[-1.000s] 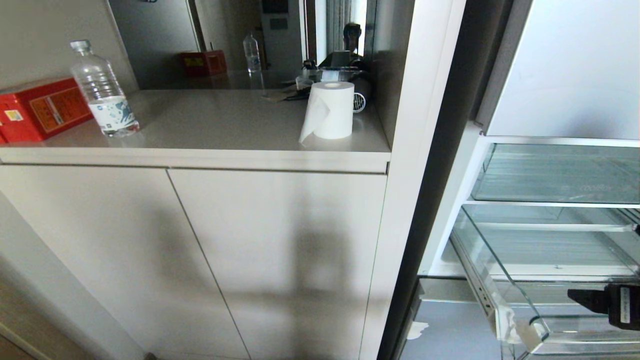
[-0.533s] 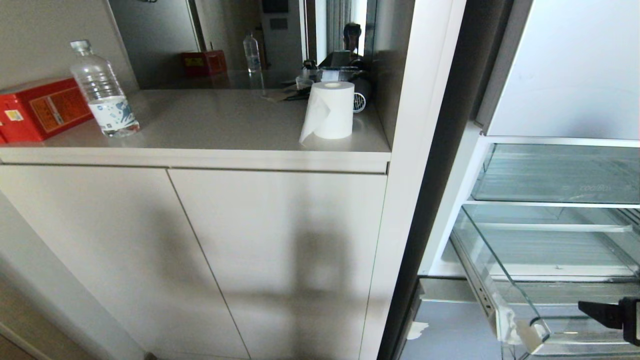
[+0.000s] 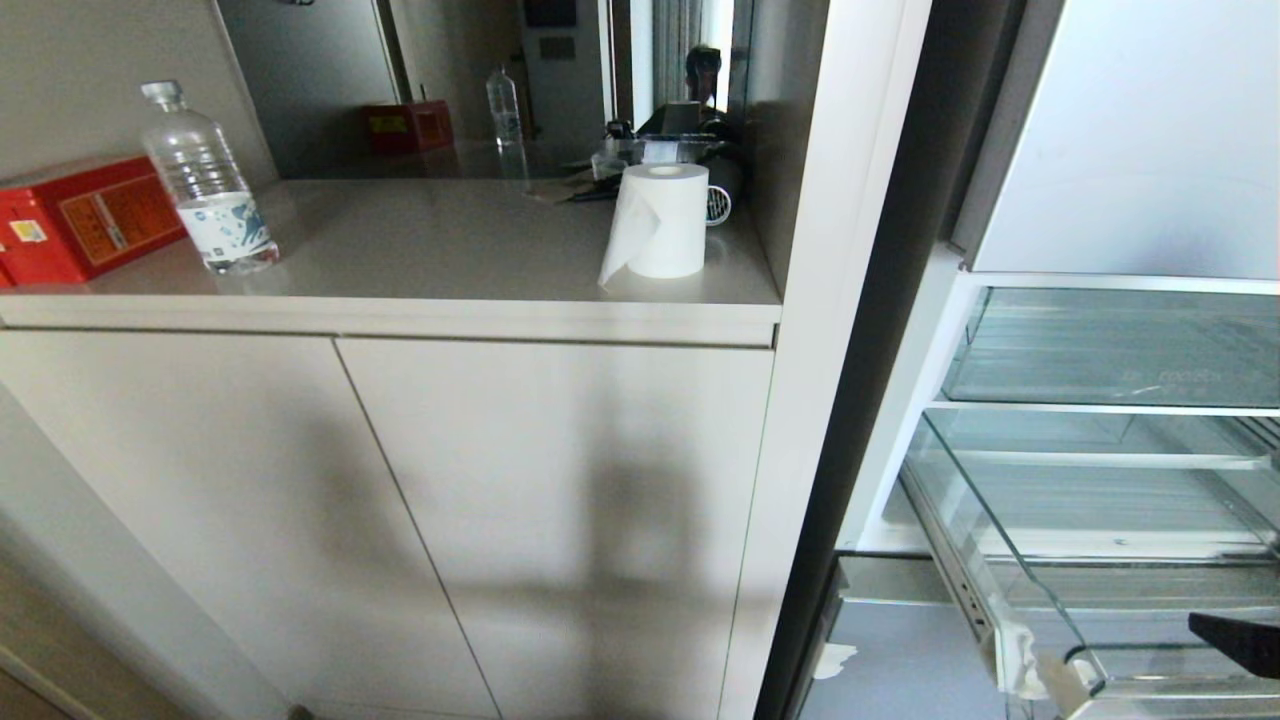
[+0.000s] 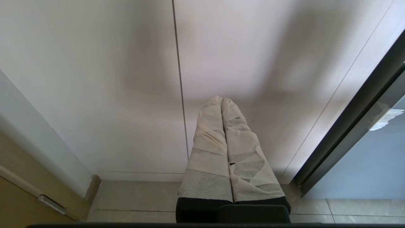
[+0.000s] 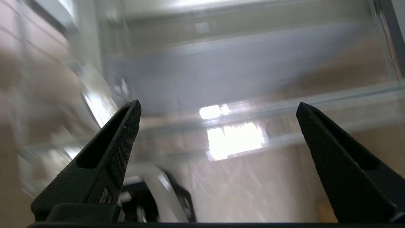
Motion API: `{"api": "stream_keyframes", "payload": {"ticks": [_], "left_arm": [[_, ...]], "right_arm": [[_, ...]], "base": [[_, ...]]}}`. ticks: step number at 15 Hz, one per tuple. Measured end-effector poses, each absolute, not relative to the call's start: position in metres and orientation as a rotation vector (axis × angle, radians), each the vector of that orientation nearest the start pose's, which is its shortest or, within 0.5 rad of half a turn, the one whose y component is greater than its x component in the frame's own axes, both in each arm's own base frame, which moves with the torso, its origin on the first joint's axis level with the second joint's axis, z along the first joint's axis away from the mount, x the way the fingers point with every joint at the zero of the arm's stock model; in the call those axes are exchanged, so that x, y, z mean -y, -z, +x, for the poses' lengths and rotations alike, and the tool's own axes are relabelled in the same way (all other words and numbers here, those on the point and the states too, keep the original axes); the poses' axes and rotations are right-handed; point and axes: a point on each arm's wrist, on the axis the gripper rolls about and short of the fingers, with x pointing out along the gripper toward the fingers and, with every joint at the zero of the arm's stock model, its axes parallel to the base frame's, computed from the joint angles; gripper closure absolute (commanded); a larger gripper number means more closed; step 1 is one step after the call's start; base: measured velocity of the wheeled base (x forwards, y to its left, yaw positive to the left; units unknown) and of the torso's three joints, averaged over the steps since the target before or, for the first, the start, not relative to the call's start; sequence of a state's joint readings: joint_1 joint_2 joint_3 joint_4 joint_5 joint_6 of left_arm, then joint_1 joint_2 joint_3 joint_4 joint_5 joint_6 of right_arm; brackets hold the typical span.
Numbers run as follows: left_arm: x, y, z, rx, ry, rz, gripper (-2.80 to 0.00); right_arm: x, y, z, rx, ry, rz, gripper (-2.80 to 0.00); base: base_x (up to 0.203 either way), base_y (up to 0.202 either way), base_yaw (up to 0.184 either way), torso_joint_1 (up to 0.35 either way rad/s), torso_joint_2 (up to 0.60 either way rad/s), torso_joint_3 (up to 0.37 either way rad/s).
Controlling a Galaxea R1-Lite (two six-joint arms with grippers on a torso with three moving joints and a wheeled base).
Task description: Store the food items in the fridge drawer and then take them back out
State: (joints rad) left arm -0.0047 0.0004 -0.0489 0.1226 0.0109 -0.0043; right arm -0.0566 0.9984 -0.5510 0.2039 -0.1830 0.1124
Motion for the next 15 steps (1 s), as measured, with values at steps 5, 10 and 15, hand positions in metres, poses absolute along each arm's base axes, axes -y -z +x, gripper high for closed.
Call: {"api": "stream_keyframes", "payload": {"ticks": [5, 10, 15], "left_arm": [[0.0, -0.076, -0.027, -0.075, -0.006, -0.004, 0.0], [0.0, -0.076, -0.027, -0.075, -0.007, -0.004, 0.0], [0.0, -0.076, -0.027, -0.074, -0.006, -0.004, 0.0]], "right_arm": [[0.009, -0.199, 0.12, -0.44, 0.192, 0.153, -2.8], [0.006, -0.207, 0.076, -0.288, 0.172, 0.161, 0.0], [0.0, -0.195, 0.004, -0.104, 0.064, 0.133, 0.0]], "base": [[0.0, 0.0, 0.0, 0.0, 0.0, 0.0], [0.0, 0.0, 0.0, 0.0, 0.0, 0.0], [0.0, 0.0, 0.0, 0.0, 0.0, 0.0]]}}
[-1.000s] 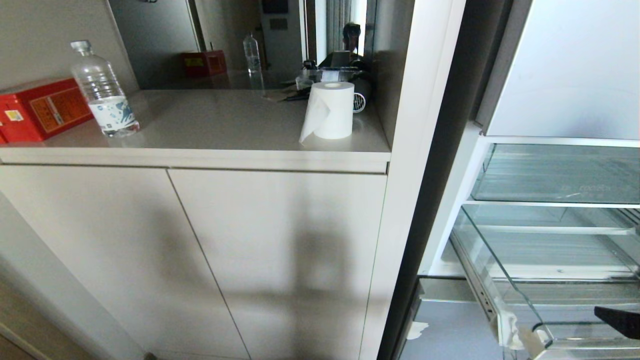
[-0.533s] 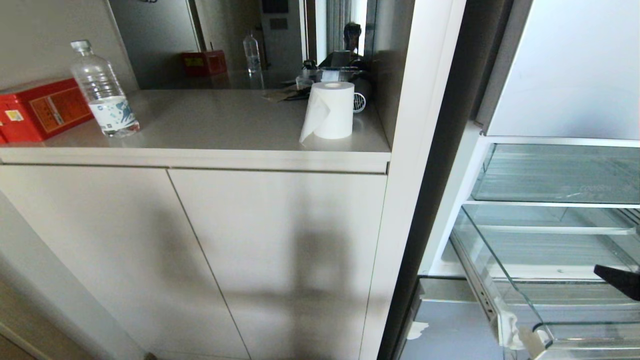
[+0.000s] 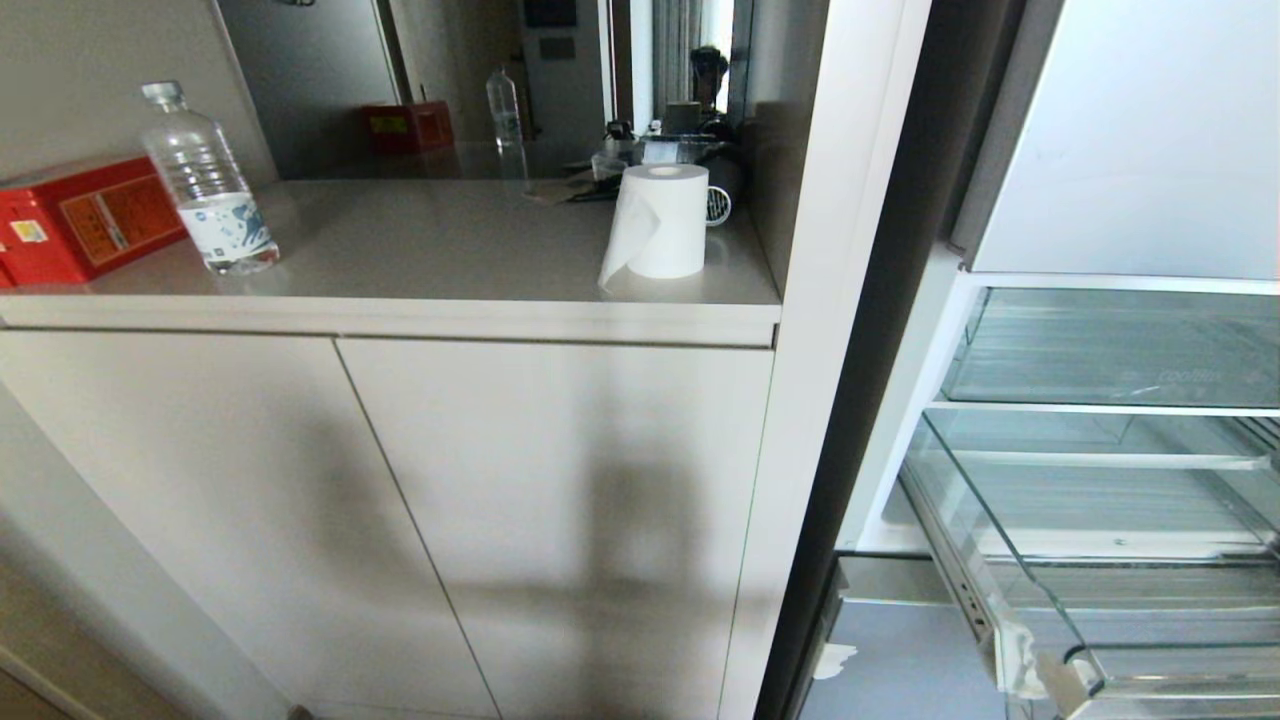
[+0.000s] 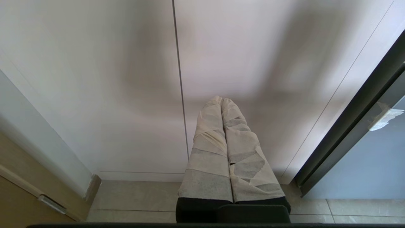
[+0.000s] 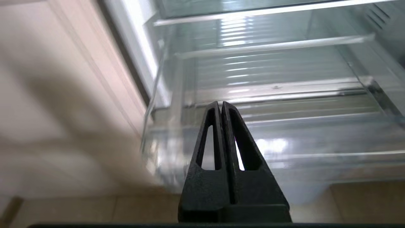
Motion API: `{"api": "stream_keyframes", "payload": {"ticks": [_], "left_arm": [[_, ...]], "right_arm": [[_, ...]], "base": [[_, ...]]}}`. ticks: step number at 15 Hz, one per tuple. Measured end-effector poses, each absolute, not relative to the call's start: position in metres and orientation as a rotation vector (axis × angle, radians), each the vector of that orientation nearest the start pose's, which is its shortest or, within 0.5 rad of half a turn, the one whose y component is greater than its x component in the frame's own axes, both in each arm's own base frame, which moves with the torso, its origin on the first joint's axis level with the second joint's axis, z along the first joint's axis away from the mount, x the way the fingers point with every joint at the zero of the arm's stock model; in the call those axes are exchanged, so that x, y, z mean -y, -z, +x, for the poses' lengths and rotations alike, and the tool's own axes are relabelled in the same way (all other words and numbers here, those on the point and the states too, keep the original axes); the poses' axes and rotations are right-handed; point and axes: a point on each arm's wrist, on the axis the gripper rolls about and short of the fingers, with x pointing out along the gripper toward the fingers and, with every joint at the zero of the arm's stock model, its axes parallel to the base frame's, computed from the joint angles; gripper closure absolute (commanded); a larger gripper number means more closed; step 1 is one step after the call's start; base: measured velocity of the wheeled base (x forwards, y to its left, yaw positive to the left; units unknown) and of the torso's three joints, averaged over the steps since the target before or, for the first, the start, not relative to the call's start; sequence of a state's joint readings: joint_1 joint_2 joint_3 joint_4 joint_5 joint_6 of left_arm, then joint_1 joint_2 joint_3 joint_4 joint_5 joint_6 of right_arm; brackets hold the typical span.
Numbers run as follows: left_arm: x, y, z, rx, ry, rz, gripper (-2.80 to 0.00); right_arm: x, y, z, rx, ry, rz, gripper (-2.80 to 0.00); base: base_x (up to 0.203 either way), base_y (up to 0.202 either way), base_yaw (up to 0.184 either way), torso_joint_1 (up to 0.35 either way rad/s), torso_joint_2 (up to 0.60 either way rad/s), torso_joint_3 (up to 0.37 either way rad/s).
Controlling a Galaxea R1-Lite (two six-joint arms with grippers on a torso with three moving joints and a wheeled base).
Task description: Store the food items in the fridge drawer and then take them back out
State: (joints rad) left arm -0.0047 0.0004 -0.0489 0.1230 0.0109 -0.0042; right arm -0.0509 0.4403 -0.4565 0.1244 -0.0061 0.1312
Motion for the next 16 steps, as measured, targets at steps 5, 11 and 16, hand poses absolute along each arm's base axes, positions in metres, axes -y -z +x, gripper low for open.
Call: {"api": "stream_keyframes", "payload": {"ticks": [5, 11, 16], "left_arm": [[0.0, -0.076, -0.027, -0.074, -0.006, -0.004, 0.0], [0.0, -0.076, -0.027, -0.074, -0.006, -0.004, 0.0], [0.0, -0.076, -0.027, -0.074, -0.006, -0.004, 0.0]], "right_arm": [[-0.002, -0.149, -0.024, -0.093, -0.042, -0.049, 0.0], [-0.001, -0.082, -0.026, -0.091, -0.055, -0.089, 0.0], [-0.001, -0.077, -0.023, 0.005, -0.038, -0.083, 0.0]], "base": [[0.0, 0.0, 0.0, 0.0, 0.0, 0.0], [0.0, 0.0, 0.0, 0.0, 0.0, 0.0], [0.0, 0.0, 0.0, 0.0, 0.0, 0.0]]}}
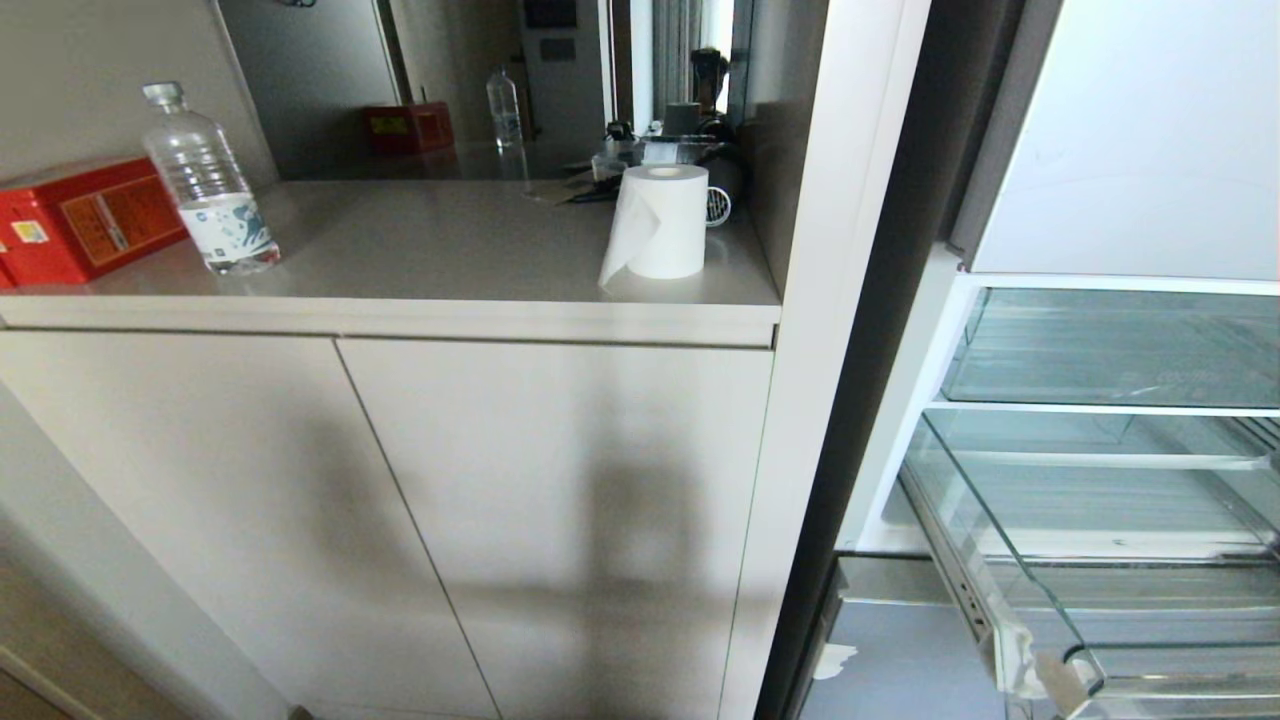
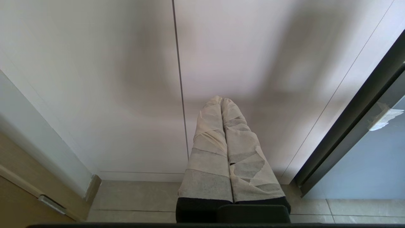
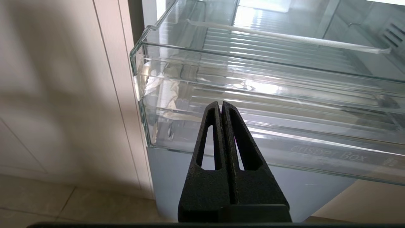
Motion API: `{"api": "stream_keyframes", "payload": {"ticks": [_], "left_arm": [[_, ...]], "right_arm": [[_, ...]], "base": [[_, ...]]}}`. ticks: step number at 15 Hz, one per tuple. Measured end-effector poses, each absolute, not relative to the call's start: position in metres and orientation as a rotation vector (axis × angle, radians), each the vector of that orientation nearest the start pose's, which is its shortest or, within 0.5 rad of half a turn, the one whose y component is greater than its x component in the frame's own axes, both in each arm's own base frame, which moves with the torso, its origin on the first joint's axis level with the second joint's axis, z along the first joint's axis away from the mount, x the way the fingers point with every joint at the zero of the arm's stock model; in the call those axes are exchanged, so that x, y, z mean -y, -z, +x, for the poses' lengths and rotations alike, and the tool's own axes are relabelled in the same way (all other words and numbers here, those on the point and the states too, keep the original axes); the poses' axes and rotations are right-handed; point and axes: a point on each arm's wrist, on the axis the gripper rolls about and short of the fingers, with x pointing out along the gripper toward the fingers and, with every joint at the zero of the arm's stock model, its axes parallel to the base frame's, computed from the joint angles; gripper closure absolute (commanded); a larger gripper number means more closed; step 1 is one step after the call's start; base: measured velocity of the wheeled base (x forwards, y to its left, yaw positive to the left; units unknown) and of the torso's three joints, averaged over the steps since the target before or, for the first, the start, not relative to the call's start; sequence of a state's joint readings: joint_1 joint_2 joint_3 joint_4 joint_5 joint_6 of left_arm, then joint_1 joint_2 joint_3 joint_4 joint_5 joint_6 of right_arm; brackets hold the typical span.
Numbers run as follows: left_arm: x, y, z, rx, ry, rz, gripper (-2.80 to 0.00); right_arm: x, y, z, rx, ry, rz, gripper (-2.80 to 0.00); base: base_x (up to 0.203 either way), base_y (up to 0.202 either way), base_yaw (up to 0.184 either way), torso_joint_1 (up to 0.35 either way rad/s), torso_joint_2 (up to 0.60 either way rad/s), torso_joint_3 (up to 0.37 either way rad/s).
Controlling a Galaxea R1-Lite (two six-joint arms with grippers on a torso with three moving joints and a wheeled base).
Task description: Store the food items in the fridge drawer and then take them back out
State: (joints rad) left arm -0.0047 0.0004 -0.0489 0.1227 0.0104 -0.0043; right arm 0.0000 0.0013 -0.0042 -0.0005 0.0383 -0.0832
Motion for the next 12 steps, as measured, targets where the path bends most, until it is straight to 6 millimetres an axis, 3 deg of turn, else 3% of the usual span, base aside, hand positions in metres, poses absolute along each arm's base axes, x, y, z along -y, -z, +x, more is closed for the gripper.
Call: {"api": "stream_keyframes", "payload": {"ticks": [8, 12], "left_arm": [[-0.0004, -0.0764, -0.0269, -0.074, -0.006, -0.004, 0.0], [-0.0004, -0.0764, -0.0269, -0.074, -0.006, -0.004, 0.0]], "right_arm": [[-0.0003, -0.0752, -0.0228, -0.002, -0.013, -0.074, 0.0], [-0.0002, -0.0751, -0.0228, -0.003, -0.011, -0.07, 0.0]], "base": [[0.0, 0.0, 0.0, 0.0, 0.0, 0.0], [0.003, 0.008, -0.138, 0.004, 0.0, 0.002]]}}
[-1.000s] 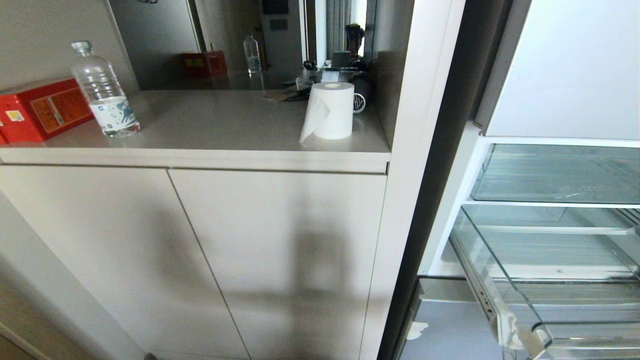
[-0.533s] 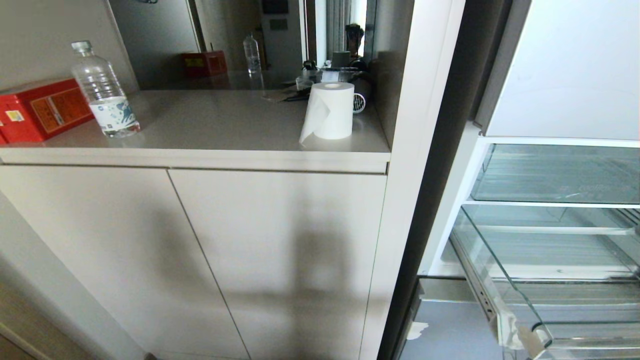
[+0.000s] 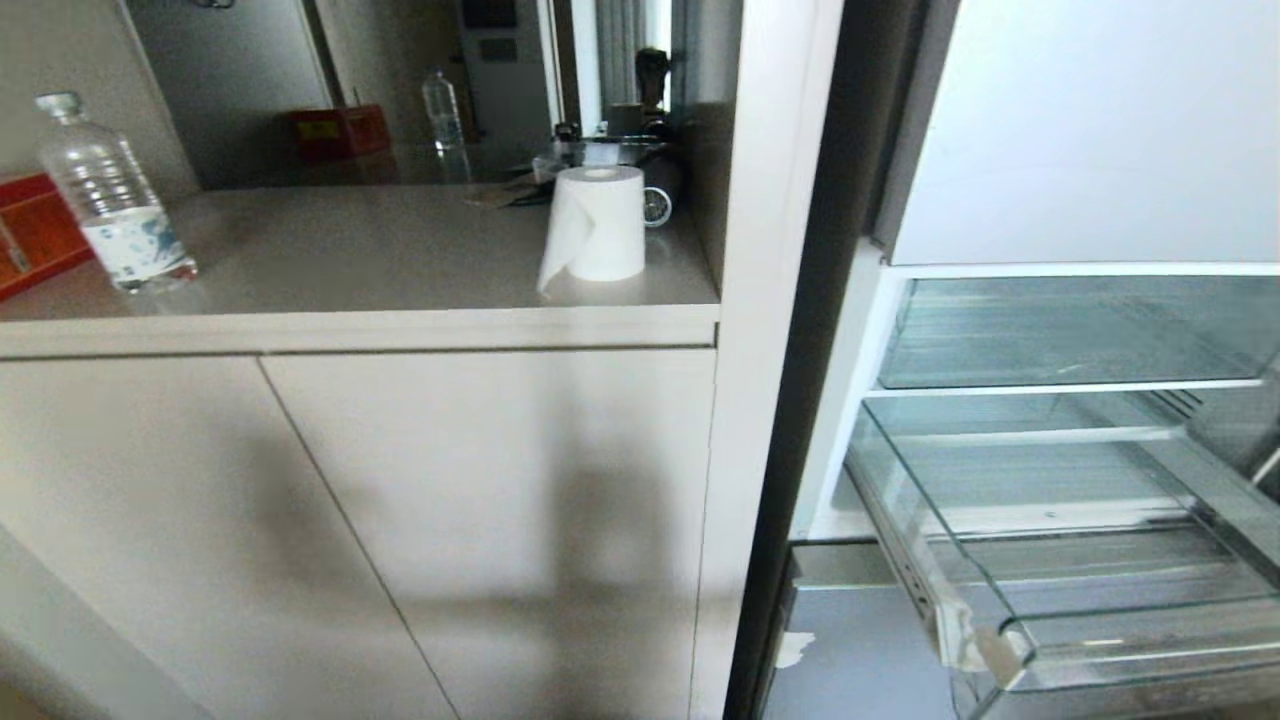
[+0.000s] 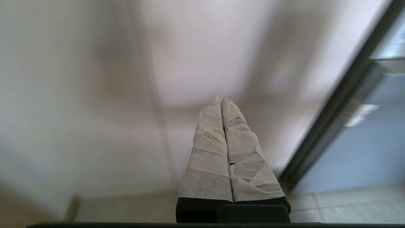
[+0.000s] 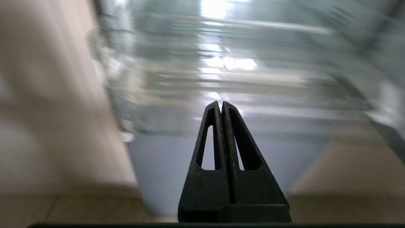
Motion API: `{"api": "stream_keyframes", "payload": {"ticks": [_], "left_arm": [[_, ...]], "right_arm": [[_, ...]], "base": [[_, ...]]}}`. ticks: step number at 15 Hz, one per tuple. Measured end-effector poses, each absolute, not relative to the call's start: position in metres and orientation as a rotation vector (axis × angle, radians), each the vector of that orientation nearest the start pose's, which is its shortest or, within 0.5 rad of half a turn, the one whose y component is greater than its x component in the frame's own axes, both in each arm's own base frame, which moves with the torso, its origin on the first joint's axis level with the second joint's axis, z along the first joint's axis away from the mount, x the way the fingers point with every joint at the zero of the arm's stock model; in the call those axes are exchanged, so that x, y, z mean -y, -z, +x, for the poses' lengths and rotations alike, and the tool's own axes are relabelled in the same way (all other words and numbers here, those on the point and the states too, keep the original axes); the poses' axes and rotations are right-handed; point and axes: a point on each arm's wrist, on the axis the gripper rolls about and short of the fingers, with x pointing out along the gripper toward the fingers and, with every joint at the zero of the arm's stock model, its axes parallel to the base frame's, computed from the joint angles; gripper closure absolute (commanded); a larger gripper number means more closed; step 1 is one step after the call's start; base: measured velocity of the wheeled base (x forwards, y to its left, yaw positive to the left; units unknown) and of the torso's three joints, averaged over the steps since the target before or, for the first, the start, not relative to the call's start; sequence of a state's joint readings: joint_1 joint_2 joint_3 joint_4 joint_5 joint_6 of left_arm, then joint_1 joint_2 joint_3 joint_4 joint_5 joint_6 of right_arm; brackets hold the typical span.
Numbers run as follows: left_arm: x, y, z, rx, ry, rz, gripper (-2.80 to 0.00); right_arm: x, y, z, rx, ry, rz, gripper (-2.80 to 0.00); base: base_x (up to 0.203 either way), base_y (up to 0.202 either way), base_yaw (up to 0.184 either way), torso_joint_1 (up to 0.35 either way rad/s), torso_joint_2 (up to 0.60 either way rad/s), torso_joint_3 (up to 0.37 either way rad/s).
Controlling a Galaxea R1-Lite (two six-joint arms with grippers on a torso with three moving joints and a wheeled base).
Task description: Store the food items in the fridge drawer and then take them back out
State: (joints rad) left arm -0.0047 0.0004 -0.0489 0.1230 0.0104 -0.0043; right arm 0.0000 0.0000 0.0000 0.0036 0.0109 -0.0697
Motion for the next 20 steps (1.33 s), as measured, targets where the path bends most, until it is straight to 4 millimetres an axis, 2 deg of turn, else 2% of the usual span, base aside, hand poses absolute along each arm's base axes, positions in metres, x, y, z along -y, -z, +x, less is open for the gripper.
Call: {"api": "stream_keyframes", "payload": {"ticks": [20], "left_arm": [[-0.0004, -0.0764, -0.0269, -0.074, -0.006, -0.004, 0.0]], "right_arm": [[-0.0001, -0.0753, -0.0228, -0.001, -0.003, -0.029, 0.0]], "base": [[-0.001, 0.008, -0.175, 0.003, 0.0, 0.002]]}}
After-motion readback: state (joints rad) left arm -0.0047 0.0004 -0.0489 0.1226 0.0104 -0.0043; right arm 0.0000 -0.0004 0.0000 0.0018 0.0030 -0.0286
